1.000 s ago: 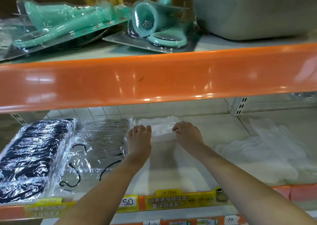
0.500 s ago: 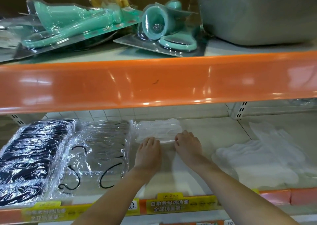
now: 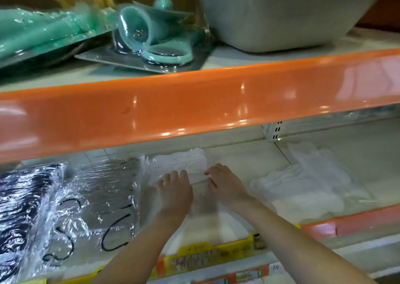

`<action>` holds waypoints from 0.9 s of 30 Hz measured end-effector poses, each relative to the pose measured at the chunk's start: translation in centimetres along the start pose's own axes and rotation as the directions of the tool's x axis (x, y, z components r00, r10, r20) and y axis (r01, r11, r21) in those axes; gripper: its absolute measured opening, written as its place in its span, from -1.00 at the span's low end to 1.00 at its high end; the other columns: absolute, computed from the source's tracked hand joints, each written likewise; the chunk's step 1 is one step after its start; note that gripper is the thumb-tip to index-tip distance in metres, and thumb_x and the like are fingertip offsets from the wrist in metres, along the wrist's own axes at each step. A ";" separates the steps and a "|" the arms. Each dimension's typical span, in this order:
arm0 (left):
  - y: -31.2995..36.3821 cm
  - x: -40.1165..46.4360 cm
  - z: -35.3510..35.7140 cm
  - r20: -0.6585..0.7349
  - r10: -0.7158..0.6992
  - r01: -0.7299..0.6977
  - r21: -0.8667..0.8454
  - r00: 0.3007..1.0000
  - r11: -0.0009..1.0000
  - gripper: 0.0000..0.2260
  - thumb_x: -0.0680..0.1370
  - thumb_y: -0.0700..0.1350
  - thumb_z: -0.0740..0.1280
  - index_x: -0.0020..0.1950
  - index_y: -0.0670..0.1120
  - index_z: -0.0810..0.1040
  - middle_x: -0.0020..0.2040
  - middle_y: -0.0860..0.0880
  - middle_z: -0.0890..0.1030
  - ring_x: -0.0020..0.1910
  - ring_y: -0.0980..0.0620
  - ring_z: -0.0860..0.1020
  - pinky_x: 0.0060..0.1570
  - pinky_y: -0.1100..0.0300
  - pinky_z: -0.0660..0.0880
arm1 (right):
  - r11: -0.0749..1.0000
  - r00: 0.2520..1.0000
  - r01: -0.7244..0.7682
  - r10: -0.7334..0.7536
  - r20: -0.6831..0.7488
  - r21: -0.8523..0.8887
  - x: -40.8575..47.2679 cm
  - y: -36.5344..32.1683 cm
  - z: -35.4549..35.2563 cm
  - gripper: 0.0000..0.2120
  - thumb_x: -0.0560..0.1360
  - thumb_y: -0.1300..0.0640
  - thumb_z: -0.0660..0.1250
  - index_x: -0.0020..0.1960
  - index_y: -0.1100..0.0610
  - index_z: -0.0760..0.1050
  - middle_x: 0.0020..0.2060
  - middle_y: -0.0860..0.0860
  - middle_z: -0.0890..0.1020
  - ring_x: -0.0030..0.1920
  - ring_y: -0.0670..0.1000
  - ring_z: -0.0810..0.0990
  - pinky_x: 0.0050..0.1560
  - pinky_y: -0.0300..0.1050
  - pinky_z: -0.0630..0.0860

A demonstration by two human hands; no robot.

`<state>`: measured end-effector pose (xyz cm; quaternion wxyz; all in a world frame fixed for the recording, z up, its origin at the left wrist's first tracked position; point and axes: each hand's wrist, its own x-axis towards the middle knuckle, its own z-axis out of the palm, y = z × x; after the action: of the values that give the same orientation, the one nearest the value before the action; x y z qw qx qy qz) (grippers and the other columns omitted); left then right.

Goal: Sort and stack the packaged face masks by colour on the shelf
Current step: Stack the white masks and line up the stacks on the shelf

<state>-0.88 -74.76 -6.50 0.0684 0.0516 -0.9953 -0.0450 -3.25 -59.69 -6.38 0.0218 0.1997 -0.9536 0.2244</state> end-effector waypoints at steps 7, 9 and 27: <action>8.0 -1.5 0.0 0.008 0.196 -0.193 -0.161 0.980 0.968 -0.72 0.60 -0.13 0.10 0.29 0.00 0.41 0.20 0.02 0.50 0.23 0.00 0.43 0.09 0.14 0.34 | 0.996 0.996 -0.081 0.080 -0.033 -0.021 -3.4 4.5 -3.9 -0.74 0.62 0.09 0.14 0.27 0.05 0.46 0.22 -0.03 0.47 0.24 0.01 0.42 0.08 -0.11 0.38; 10.5 -2.0 0.6 0.053 0.221 -0.207 -0.188 0.974 0.960 -0.73 0.61 -0.12 0.09 0.27 -0.02 0.44 0.17 0.01 0.51 0.20 -0.01 0.44 0.06 0.13 0.36 | 0.994 0.995 -0.101 0.101 -0.018 -0.037 -4.5 6.2 -4.7 -0.73 0.62 0.08 0.14 0.28 0.04 0.45 0.23 -0.03 0.46 0.24 0.01 0.41 0.13 -0.11 0.36; 18.8 -4.6 3.3 0.100 0.389 -0.356 -0.250 0.916 0.901 -0.57 0.37 0.19 0.31 0.08 -0.07 0.58 0.10 -0.04 0.62 0.11 -0.07 0.58 -0.01 0.03 0.53 | 0.969 0.964 -0.164 0.198 0.178 -0.186 -10.6 15.6 -9.2 -0.20 0.39 -0.31 0.33 0.50 -0.04 0.13 0.45 -0.08 0.15 0.46 -0.01 0.10 0.37 -0.08 0.16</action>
<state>1.36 -55.33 -8.49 0.0072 -0.1517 -0.9772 -0.1481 -0.01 -38.91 -6.04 -0.0755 0.1299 -0.9810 0.1229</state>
